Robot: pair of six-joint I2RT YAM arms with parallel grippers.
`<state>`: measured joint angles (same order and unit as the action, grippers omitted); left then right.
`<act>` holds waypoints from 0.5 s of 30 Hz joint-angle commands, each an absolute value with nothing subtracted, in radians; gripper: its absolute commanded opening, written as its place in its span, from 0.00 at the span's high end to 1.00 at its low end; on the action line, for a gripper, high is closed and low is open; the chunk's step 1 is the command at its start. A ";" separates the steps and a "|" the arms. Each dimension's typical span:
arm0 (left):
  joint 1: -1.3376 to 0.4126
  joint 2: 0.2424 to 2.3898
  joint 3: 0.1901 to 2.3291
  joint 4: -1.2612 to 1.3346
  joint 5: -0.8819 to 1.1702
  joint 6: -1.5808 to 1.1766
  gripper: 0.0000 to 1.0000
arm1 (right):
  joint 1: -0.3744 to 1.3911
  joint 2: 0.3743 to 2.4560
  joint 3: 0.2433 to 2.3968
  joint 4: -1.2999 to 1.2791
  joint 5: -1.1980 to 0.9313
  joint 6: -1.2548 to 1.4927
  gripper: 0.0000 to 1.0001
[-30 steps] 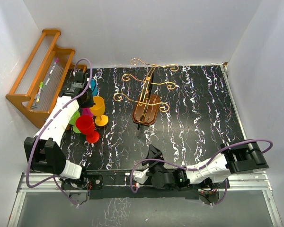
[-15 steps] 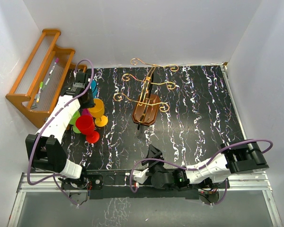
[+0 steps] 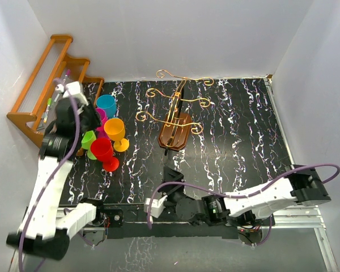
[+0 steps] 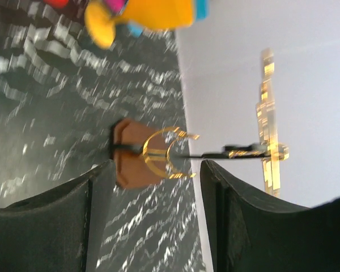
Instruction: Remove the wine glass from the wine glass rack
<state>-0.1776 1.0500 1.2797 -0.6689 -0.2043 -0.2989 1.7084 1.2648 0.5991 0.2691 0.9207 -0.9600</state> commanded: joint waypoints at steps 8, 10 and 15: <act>-0.175 0.596 0.996 -0.477 -0.253 -0.304 0.73 | 1.405 1.365 1.258 0.162 0.707 -0.821 0.49; -0.175 0.565 0.963 -0.481 -0.253 -0.303 0.73 | 1.283 1.442 1.446 0.054 0.681 -0.695 0.50; -0.175 0.529 0.912 -0.475 -0.252 -0.301 0.73 | 0.938 1.569 1.848 -0.210 0.513 -0.323 0.49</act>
<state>-0.1776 0.5491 0.9333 -0.5018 -0.2363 -0.2996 1.1484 1.5478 1.6279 -0.0063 0.6392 -0.6567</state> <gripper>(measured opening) 0.269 0.506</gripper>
